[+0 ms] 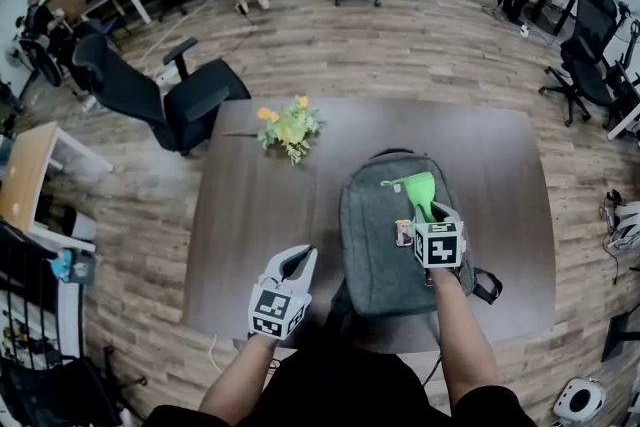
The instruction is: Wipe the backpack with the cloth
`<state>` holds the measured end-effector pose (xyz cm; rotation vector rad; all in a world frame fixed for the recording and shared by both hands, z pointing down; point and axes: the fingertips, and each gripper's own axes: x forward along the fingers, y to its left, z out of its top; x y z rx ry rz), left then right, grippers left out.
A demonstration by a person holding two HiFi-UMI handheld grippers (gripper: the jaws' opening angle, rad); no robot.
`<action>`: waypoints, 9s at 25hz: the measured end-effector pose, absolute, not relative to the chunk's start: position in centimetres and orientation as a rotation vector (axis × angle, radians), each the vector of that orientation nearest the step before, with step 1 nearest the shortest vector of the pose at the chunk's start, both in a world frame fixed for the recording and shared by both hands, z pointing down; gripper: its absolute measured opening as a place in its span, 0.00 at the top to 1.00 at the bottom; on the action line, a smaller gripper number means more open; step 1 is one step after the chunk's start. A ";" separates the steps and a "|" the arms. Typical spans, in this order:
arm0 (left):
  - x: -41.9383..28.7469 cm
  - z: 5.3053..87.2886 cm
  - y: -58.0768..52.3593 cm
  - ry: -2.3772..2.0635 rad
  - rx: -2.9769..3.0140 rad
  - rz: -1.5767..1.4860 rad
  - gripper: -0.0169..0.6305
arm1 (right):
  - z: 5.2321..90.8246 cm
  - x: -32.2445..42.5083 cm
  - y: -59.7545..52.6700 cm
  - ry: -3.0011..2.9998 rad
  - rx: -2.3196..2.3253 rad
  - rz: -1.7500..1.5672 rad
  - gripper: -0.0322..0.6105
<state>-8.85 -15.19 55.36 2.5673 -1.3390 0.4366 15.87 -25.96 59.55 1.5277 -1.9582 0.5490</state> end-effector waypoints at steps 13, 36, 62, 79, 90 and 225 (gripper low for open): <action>-11.2 55.8 -14.9 -1.406 2.509 0.463 0.95 | 63.5 1.9 -19.3 -2.118 1.179 0.698 0.79; -10.0 57.2 -14.6 -1.351 2.517 0.458 0.95 | 67.6 11.3 -20.7 -1.848 1.258 0.586 0.79; -8.1 57.7 -14.3 -1.281 2.545 0.484 0.95 | 65.5 22.5 -22.1 -1.679 1.443 0.531 0.79; -6.1 57.5 -14.1 -1.211 2.581 0.463 0.95 | 62.2 22.9 -20.5 -1.728 1.489 0.435 0.79; -6.2 56.9 -14.6 -1.202 2.610 0.449 0.95 | 59.4 12.3 -17.5 -1.959 1.372 0.449 0.79; -4.6 45.1 -13.4 -1.489 2.704 0.156 0.95 | 38.9 14.8 -13.7 -2.591 1.680 -0.230 0.80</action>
